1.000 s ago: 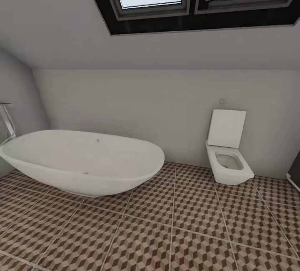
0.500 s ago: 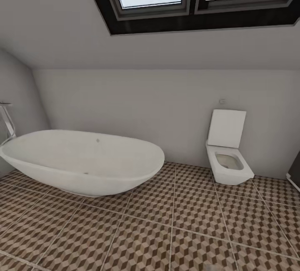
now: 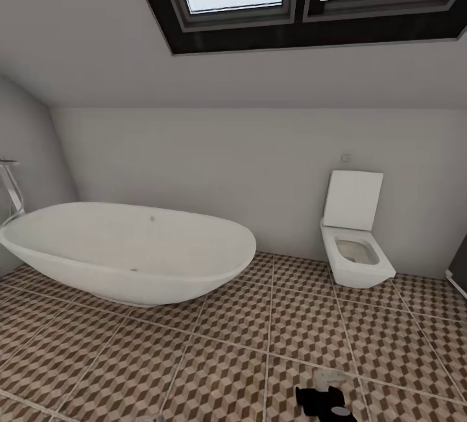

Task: Take the four mousetraps from the cabinet in the bathroom and place them on the bathroom floor. Make sure all four end up on the same floor surface, and ensure that at least two of them are either under or directly next to the same bathroom sink.

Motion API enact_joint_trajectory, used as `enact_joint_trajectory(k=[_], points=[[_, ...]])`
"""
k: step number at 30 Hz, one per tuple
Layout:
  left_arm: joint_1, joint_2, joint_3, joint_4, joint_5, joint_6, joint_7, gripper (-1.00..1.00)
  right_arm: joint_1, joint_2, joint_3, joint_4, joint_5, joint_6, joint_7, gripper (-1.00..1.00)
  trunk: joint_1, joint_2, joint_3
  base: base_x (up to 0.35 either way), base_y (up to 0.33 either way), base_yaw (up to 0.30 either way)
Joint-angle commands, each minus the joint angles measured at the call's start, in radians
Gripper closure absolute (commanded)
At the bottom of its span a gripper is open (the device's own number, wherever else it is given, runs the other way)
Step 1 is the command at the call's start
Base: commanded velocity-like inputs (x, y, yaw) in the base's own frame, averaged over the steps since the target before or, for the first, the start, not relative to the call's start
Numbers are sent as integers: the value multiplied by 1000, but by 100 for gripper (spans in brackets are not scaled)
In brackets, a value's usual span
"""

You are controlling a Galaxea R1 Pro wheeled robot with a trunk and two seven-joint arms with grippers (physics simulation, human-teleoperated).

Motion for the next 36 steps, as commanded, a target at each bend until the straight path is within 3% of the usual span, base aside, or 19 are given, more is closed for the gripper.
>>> enact_joint_trajectory(k=[1,5,10,25,36], points=[[-2,2,4,-2,18,5,2,-100,-1,0,-1,-1,5,3,-3,-100,0,-1,-1,0,0,0],[-6,13,10,-1,67,-10,1,-100,-5,-2,-2,2,1,-20,-1,-100,0,-1,-1,0,0,0],[-8,12,15,1,83,-35,2,-100,-5,-8,-2,10,-4,-47,-1,-100,0,-1,-1,0,0,0],[-8,8,14,4,82,-44,-2,-100,0,-9,2,46,0,-59,-2,-100,0,-1,-1,0,0,-16],[-8,9,17,3,84,-44,-1,-100,0,-10,1,87,1,-120,-7,-100,0,-1,-1,0,0,-262]])
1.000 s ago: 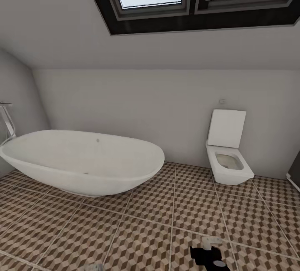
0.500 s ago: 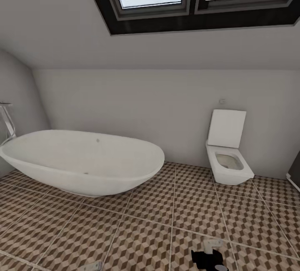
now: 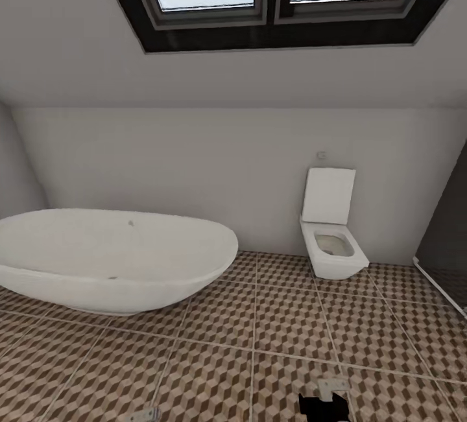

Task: Take the four mousetraps from the cabinet in the bathroom and place them on the bathroom floor. Make sure all four end up on the same floor surface, and ensure that at least two of them are either under or directly next to the same bathroom sink.

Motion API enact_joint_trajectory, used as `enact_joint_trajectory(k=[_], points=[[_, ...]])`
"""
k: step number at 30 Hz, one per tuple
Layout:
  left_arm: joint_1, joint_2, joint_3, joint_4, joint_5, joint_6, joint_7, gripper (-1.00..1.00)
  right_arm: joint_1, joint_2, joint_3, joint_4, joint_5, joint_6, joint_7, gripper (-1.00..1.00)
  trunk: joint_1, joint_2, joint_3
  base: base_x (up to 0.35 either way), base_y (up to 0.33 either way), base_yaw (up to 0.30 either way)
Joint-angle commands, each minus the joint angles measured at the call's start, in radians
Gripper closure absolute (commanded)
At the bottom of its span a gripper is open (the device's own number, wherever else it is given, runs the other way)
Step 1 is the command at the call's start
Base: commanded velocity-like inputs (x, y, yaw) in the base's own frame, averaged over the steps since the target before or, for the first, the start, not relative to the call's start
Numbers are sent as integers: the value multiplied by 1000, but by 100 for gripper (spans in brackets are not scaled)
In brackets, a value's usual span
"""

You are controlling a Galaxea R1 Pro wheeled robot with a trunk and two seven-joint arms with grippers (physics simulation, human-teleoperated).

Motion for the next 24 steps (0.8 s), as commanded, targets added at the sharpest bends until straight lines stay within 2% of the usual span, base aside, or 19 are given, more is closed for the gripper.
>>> enact_joint_trajectory(k=[1,24], points=[[0,-2,1,-3,9,5,3,-100,-1,0,0,3,4,-6,-4,-100,0,-1,-1,0,0,-297],[0,-2,1,2,6,3,3,-100,0,0,0,9,4,-12,-3,-100,0,-1,-1,0,0,-300]])
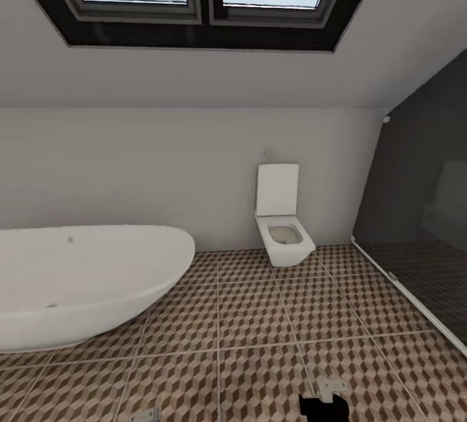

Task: Take the four mousetraps from the cabinet in the bathroom and place them on the bathroom floor. Make sure all four end up on the same floor surface, and ensure that at least two of them are either under or directly next to the same bathroom sink.

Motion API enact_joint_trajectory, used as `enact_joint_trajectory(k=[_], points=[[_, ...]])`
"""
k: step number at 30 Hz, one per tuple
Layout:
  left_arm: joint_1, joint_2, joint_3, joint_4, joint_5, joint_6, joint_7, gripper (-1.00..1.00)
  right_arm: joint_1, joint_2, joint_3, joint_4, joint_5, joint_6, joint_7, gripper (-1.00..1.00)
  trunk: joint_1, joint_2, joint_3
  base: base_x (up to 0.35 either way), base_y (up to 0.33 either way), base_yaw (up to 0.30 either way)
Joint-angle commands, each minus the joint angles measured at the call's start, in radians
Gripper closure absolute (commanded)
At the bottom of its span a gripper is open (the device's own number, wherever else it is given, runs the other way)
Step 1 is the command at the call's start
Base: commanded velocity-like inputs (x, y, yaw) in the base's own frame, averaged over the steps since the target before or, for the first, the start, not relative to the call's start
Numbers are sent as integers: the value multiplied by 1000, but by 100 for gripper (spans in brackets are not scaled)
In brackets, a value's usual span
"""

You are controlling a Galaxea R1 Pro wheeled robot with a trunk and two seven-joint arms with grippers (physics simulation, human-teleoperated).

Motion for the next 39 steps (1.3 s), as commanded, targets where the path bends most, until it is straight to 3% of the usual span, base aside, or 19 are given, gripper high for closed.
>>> enact_joint_trajectory(k=[1,17,30,39], points=[[0,0,2,-2,10,6,2,-100,-1,0,0,1,4,-3,-3,-100,0,-1,-1,0,0,-300],[0,0,1,-2,8,6,3,-100,-1,0,0,1,4,-3,-3,-100,0,-1,-1,0,0,-260],[0,-1,1,-2,8,6,3,-100,-1,-1,0,1,4,-3,-2,-100,0,-1,-8,0,0,-25],[0,0,1,-1,8,6,3,-100,-1,-20,0,1,4,-3,0,-100,0,-1,-22,0,0,0]])
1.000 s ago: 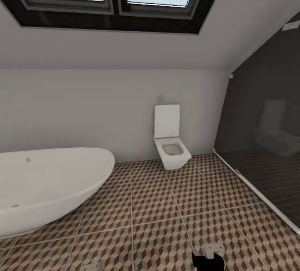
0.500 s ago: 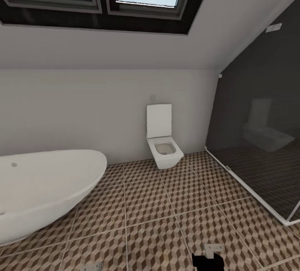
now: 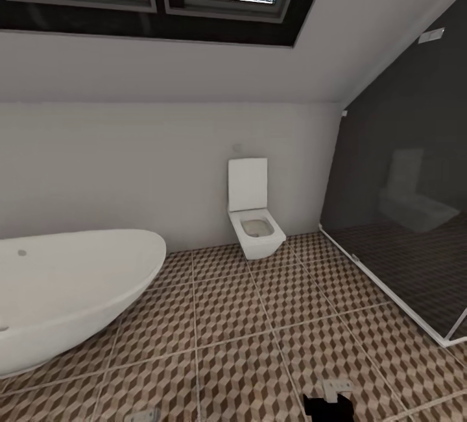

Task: Take the four mousetraps from the cabinet in the bathroom and place them on the bathroom floor. Make sure all four end up on the same floor surface, and ensure that at least two of them are either under or directly next to the same bathroom sink.

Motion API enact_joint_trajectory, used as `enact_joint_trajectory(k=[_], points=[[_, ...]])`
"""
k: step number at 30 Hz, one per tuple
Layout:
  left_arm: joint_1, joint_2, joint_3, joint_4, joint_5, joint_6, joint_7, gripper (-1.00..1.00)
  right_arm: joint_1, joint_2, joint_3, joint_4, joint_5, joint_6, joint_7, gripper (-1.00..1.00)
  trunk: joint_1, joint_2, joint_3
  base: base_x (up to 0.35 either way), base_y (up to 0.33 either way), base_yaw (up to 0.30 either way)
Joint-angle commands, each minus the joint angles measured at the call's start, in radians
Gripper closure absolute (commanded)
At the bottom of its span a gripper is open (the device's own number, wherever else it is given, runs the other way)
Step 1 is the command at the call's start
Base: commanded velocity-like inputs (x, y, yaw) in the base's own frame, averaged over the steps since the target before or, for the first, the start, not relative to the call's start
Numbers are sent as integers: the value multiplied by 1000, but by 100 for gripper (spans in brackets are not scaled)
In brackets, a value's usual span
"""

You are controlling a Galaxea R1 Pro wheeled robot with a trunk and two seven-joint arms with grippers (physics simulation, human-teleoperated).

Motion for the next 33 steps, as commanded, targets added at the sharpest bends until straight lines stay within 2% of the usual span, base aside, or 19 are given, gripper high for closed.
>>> enact_joint_trajectory(k=[1,14,23,33], points=[[0,-1,2,-2,10,5,2,-100,-1,-1,0,1,4,-3,-3,-100,0,-1,-3,0,0,0],[0,-4,0,-1,12,6,-3,-100,-1,-4,2,1,4,-3,-3,-100,0,-1,-15,0,0,0],[0,-5,-1,-1,12,8,1,-100,-1,-4,2,1,4,-3,-3,-100,-35,62,12,0,0,-10],[0,-5,0,-1,10,9,2,-100,-1,-4,0,1,4,-3,-3,-100,-73,132,44,0,0,-218]])
